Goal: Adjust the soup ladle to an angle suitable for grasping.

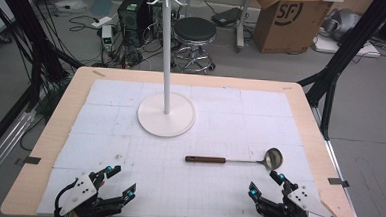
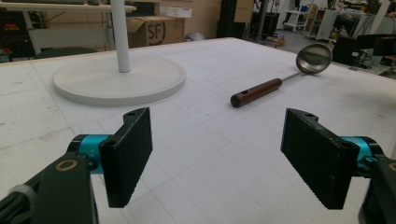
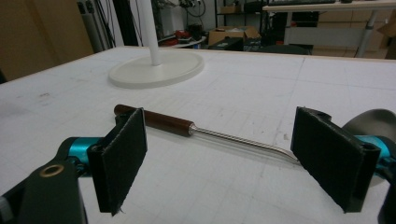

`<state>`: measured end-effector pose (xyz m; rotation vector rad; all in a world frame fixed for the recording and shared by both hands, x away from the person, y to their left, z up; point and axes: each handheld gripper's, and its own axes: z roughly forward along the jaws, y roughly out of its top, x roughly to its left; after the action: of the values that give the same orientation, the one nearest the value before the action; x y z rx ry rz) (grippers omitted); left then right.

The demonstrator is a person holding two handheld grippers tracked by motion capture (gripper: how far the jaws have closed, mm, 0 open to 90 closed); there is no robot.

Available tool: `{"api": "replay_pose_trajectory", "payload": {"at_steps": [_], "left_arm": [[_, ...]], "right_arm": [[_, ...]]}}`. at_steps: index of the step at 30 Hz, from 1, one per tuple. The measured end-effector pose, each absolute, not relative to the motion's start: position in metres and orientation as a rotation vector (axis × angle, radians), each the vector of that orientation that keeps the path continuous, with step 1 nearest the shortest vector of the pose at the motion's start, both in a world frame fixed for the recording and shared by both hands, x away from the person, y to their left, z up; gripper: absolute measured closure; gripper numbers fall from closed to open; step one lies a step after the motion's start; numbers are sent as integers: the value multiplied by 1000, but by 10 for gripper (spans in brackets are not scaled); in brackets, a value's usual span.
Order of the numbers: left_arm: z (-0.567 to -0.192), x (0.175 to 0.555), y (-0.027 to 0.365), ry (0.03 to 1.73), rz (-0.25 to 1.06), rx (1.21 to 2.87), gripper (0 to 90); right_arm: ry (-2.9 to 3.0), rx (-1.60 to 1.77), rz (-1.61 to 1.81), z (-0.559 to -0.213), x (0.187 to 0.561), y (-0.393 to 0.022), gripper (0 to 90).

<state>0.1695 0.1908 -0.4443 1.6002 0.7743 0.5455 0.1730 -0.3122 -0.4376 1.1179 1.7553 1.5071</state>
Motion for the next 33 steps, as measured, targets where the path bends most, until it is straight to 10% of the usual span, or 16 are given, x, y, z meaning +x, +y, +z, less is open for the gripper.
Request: {"api": "replay_pose_trajectory", "payload": {"at_steps": [33], "left_arm": [[-443, 158, 197, 761, 547, 1585, 253]], "right_arm": [[1750, 1105, 1539, -431, 173, -304, 178]]}}
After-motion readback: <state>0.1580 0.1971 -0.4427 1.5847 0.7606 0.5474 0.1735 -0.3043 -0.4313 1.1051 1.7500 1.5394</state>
